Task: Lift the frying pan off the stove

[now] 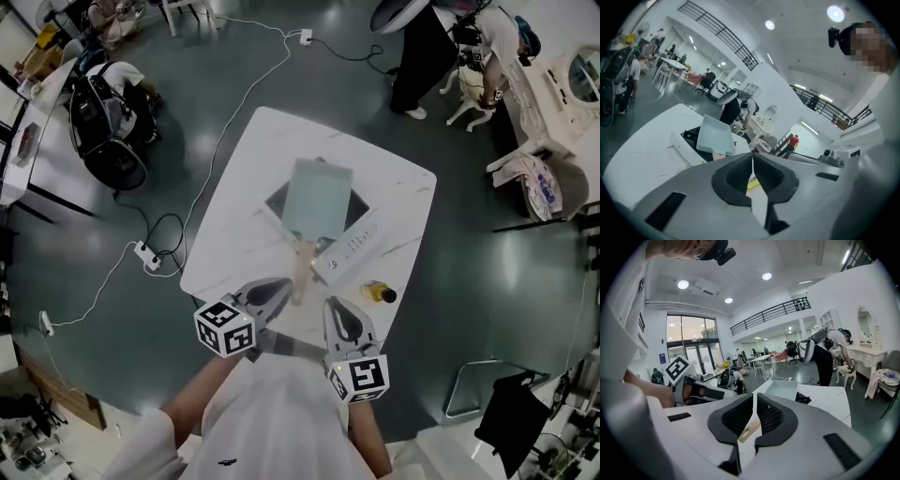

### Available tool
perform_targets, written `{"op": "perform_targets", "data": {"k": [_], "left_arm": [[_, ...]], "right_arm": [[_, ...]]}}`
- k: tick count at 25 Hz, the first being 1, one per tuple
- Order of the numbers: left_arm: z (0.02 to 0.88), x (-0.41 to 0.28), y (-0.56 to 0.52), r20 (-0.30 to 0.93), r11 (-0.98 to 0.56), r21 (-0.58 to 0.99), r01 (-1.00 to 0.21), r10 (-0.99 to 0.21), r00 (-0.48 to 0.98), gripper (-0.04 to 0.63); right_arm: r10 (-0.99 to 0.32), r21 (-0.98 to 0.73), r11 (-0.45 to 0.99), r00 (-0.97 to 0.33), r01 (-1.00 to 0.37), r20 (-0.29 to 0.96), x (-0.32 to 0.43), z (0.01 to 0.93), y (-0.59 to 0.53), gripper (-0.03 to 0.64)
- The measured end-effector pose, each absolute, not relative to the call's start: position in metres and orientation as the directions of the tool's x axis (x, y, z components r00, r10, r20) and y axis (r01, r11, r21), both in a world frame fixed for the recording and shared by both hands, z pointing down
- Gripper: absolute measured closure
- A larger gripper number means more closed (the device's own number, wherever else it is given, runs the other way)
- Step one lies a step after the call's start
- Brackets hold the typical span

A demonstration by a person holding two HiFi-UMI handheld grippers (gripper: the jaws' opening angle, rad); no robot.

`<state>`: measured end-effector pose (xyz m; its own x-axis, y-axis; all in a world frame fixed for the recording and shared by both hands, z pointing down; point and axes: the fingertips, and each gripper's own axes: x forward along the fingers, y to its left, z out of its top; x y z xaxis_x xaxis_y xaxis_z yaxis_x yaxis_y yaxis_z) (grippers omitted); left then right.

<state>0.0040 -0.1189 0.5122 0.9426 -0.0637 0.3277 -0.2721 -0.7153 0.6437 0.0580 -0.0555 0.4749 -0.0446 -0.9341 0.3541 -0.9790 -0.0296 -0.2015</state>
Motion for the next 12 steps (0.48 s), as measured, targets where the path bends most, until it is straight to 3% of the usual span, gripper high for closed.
{"op": "perform_targets", "data": {"k": [7,8,10,12], "left_arm": [[0.552,0.014,-0.135,0.315,-0.620,0.757,-0.206,0.071,0.947,0.591],[0.557,0.016,-0.136,0.316,-0.611,0.767,-0.197,0.092,0.944,0.577],[0.568,0.022,-0.135,0.318,-0.592,0.786,-0.177,0.142,0.938,0.446],[0.579,0.025,-0.135,0.326,-0.587,0.793,-0.164,0.180,0.928,0.433]], "right_arm": [[-0.913,-0.210,-0.059,-0.032,-0.976,0.408,0.044,0.500,-0.075,0.615],[-0.908,-0.216,-0.061,-0.035,-0.975,0.418,0.042,0.504,-0.077,0.613],[-0.897,-0.233,-0.068,-0.042,-0.970,0.440,0.039,0.513,-0.081,0.591],[-0.885,-0.254,-0.081,-0.048,-0.964,0.463,0.036,0.523,-0.084,0.547]]}}
